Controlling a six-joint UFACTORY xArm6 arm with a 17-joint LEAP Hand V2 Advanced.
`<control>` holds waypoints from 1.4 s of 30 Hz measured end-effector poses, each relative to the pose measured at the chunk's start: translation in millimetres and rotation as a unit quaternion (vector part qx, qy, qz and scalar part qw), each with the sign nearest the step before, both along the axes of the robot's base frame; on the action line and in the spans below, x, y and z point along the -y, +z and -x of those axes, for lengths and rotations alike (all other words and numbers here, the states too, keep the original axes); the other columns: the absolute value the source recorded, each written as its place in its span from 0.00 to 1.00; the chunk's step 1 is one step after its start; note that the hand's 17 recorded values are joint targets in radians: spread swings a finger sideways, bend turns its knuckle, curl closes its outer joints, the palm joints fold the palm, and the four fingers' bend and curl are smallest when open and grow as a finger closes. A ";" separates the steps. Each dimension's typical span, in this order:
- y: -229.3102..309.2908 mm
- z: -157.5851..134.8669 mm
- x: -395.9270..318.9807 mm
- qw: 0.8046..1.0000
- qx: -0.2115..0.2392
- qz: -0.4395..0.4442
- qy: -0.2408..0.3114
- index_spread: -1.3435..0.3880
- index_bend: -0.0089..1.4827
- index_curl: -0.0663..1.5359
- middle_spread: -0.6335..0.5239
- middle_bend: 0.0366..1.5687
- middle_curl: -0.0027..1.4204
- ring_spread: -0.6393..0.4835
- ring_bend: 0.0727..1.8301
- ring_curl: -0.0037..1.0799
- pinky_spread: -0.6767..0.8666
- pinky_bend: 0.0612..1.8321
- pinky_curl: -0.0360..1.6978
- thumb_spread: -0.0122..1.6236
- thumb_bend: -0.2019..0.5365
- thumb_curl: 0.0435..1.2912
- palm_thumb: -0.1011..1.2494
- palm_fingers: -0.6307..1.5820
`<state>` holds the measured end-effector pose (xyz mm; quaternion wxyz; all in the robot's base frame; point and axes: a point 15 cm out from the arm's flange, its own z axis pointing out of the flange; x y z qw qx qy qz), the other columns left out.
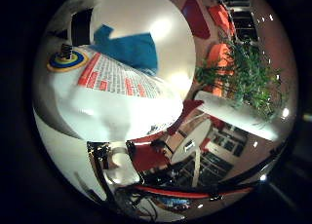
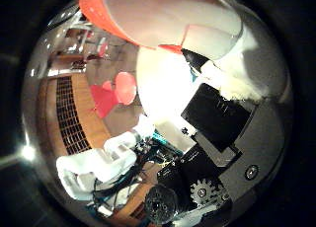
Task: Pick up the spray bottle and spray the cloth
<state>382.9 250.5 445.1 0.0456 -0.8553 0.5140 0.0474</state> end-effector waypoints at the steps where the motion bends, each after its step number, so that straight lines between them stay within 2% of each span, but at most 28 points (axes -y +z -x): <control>1: 5.5 -0.1 -12.6 1.000 0.006 -0.023 0.003 0.65 0.78 0.51 0.46 0.89 0.47 0.38 0.73 0.71 0.29 0.56 0.76 0.62 0.26 0.56 0.86 0.80; 7: 60.9 -9.8 -76.7 0.980 0.074 -0.184 0.009 0.65 0.77 0.51 0.46 0.89 0.47 0.38 0.73 0.71 0.29 0.56 0.76 0.60 0.25 0.57 0.86 0.80; 11: 39.6 -0.7 -103.7 0.966 0.045 -0.253 0.016 0.65 0.77 0.51 0.46 0.89 0.47 0.39 0.73 0.71 0.29 0.56 0.76 0.59 0.26 0.58 0.86 0.80; 18: 2.1 -5.8 -124.8 0.933 0.033 -0.359 0.008 0.65 0.76 0.51 0.46 0.89 0.46 0.39 0.74 0.70 0.29 0.56 0.76 0.58 0.25 0.59 0.86 0.80; 22: -29.7 -9.1 -127.1 0.921 0.022 -0.389 -0.001 0.65 0.76 0.51 0.46 0.90 0.46 0.39 0.74 0.70 0.29 0.56 0.76 0.58 0.25 0.59 0.86 0.80; 28: -72.8 -14.0 -125.5 0.913 0.011 -0.409 -0.001 0.65 0.76 0.52 0.46 0.90 0.46 0.39 0.74 0.69 0.29 0.56 0.76 0.58 0.25 0.59 0.84 0.80; 35: -82.7 -33.2 -122.7 0.892 0.010 -0.452 -0.024 0.65 0.76 0.52 0.46 0.90 0.46 0.39 0.73 0.69 0.29 0.57 0.76 0.60 0.25 0.58 0.79 0.80; 42: -120.7 -23.6 -116.3 0.897 -0.004 -0.442 -0.019 0.65 0.76 0.52 0.46 0.89 0.46 0.39 0.73 0.69 0.30 0.57 0.74 0.63 0.25 0.56 0.78 0.80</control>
